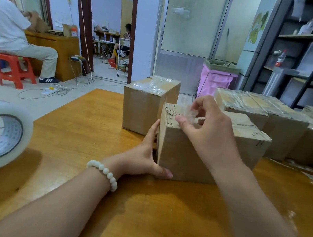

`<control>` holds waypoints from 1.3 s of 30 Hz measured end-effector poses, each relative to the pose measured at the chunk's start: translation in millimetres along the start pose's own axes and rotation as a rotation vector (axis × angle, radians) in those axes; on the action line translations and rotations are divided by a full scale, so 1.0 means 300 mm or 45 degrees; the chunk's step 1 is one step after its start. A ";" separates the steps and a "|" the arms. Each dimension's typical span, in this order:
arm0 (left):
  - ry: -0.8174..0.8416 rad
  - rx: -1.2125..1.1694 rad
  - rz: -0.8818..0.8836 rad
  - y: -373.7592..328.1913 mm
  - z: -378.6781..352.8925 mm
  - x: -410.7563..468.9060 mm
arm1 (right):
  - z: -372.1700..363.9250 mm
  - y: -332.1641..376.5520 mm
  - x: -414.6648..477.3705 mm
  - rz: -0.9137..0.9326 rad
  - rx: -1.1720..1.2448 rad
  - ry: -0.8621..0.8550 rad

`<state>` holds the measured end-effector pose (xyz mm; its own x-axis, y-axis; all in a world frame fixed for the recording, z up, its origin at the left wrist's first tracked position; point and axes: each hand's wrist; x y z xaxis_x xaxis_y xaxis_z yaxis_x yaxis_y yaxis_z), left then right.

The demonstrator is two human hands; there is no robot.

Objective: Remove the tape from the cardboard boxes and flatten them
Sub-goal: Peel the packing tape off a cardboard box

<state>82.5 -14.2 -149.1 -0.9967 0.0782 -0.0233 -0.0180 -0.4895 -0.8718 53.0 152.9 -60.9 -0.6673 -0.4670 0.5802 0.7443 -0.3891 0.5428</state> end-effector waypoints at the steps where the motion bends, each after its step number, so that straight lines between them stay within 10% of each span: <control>1: -0.009 0.002 -0.005 -0.002 -0.002 -0.001 | 0.000 0.006 -0.004 -0.027 -0.023 0.007; 11: -0.066 0.043 -0.079 -0.017 -0.015 -0.009 | -0.011 0.009 -0.001 -0.039 -0.167 -0.059; 18: -0.043 0.039 -0.042 -0.014 -0.009 -0.006 | 0.030 -0.009 0.007 -0.026 -0.038 0.350; 39: -0.061 0.060 -0.112 -0.007 -0.011 -0.008 | 0.034 0.033 -0.009 -0.329 -0.176 0.050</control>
<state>85.1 -10.3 -148.8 -0.9937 0.0818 0.0768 -0.1084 -0.5228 -0.8455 61.9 158.6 -50.9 -0.8355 -0.3681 0.4080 0.5486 -0.6021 0.5801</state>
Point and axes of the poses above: each hand's wrist, its own x-axis towards the middle knuckle, its own z-axis out of the back of the hand, y = z × x, and after that the axes turned 5 degrees about y, right-handed
